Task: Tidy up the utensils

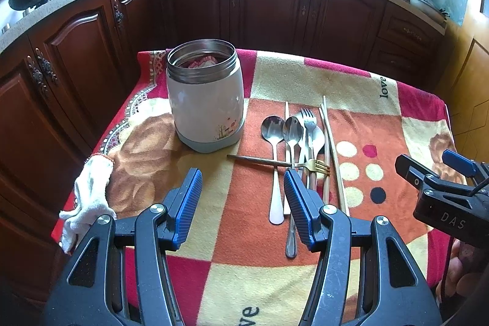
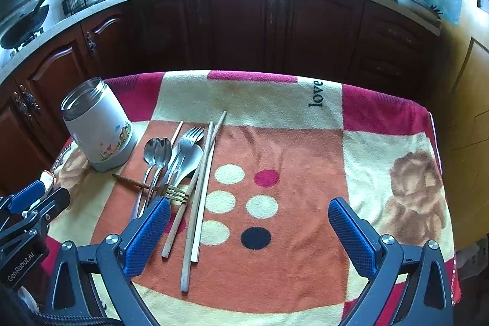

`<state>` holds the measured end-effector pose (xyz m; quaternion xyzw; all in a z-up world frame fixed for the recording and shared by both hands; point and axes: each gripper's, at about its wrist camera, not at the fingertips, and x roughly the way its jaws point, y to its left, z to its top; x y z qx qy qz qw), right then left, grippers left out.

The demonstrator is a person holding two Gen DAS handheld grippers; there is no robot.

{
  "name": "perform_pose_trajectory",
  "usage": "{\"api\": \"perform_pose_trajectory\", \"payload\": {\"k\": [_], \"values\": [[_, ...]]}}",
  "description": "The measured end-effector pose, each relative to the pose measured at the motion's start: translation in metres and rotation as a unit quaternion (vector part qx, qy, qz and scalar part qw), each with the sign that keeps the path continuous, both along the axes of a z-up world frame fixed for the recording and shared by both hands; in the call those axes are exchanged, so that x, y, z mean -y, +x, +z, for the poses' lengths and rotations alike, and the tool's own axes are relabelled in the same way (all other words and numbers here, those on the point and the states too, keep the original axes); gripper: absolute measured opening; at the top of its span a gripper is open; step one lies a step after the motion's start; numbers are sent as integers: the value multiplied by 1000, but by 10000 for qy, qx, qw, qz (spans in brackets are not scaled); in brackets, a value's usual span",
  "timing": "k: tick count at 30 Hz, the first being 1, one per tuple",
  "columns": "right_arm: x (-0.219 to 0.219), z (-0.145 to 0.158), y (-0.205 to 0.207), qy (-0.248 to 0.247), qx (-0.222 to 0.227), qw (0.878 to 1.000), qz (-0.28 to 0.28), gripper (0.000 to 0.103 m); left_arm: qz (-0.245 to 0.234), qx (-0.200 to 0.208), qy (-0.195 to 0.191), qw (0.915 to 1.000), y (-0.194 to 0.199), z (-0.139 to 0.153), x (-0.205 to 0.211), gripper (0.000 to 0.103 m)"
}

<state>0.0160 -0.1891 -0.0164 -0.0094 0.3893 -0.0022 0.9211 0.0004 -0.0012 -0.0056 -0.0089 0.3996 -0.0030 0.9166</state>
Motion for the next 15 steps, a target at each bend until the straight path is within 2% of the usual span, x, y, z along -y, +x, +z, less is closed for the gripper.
{"api": "perform_pose_trajectory", "payload": {"k": [5,15], "values": [[0,-1,-1,19,42,10000,7,103,2,31,65,10000,0,-2,1,56],[0,-3,3,-36,-36,10000,34,103,12,109,-124,9999,1,-4,-2,56]]}}
